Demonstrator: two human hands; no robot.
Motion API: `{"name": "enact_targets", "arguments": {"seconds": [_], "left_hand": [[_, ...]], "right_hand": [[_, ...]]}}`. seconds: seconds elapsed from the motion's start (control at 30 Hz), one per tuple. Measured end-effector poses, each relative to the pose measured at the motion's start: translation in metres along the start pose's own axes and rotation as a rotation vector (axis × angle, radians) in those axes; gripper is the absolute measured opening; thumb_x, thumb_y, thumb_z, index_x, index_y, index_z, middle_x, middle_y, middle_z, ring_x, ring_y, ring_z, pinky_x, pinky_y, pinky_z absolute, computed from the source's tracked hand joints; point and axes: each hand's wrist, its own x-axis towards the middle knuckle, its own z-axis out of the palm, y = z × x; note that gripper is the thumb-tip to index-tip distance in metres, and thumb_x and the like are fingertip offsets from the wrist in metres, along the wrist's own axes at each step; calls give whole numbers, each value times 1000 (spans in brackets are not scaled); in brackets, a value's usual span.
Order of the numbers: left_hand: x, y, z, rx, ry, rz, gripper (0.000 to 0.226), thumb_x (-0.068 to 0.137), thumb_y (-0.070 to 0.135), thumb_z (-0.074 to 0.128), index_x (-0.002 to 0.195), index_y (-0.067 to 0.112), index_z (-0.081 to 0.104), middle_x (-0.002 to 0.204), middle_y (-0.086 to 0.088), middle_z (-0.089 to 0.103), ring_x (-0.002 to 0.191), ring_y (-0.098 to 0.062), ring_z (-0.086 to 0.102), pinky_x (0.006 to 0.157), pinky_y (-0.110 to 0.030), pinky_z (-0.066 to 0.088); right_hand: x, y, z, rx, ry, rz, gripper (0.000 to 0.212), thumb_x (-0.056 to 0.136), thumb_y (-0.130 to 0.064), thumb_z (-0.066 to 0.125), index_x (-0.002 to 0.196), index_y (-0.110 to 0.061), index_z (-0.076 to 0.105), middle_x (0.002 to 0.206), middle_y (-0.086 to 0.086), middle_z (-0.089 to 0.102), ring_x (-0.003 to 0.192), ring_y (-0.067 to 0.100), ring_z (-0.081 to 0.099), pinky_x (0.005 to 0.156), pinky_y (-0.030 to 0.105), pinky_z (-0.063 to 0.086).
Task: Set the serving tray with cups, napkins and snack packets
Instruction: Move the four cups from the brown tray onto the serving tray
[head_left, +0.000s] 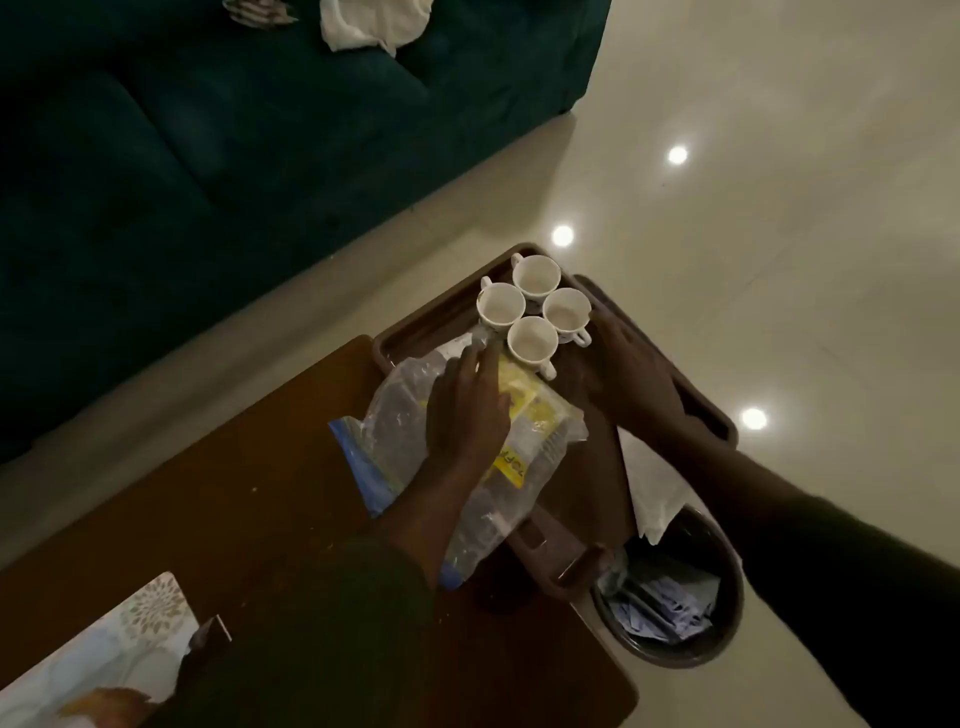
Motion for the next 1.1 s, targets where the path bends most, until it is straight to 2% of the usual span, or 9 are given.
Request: {"name": "enact_targets", "arguments": {"seconds": [0.07,0.23,0.4,0.6,0.7,0.8,0.9,0.97,1.1], "left_hand": [[15,0,6,94,41,60,64,87,28,66,144,18,38,140,-6,48,125,-28,48,98,-41,44],[45,6,16,161,77,157,64,84,31,64,143,20,41,137,-4,50,125,-27,48,97,-43,41],[60,16,22,216,5,193,72,85,21,63,149,24,30,149,2,38,127,-25,46,93,-43,41],[68,20,21,210,-75,167,70,86,27,66,147,20,33,145,-1,41,120,-31,54,88,-45,49],[69,25,23,231,-93,128,71,85,28,68,146,20,33,147,-8,31,122,-34,50,88,-46,49],[71,30,25,205,-95,104,72,83,21,69,146,19,33,146,-11,29,122,-35,49,89,-46,52],[70,33,24,163,-61,125,66,80,15,71,138,15,40,143,-12,33,119,-34,51,87,-45,53],[68,35,20,128,-24,165,64,77,22,73,134,15,45,140,-11,37,118,-32,52,87,-44,51],[57,39,6,32,80,181,61,74,28,72,129,15,49,131,-7,48,115,-28,54,83,-43,51]], "right_hand": [[20,5,5,20,-18,-13,78,72,-48,51,143,-20,35,147,4,44,128,28,49,94,41,48],[59,20,17,-83,-137,-40,84,76,-22,70,147,-12,25,154,6,31,137,26,38,104,44,42],[78,30,28,-141,-162,-66,85,77,-25,72,145,-5,27,153,11,31,140,27,33,109,45,37],[85,42,34,-164,-183,-27,90,79,-28,72,150,-12,19,156,8,28,141,29,31,110,46,36],[83,42,35,-153,-120,1,82,81,-30,71,147,-15,25,152,8,35,137,30,37,106,48,40],[79,43,35,-140,-61,18,77,78,-32,73,142,-13,35,145,11,44,129,31,45,99,42,43],[71,47,31,-129,-17,42,76,72,-35,76,135,-11,41,135,14,51,119,33,51,87,39,44],[63,47,24,-77,48,62,75,67,-44,77,127,-12,46,125,13,54,109,30,54,76,34,41],[50,33,3,-26,165,61,74,61,-56,76,114,-13,47,114,8,52,91,18,50,69,30,38]]}}
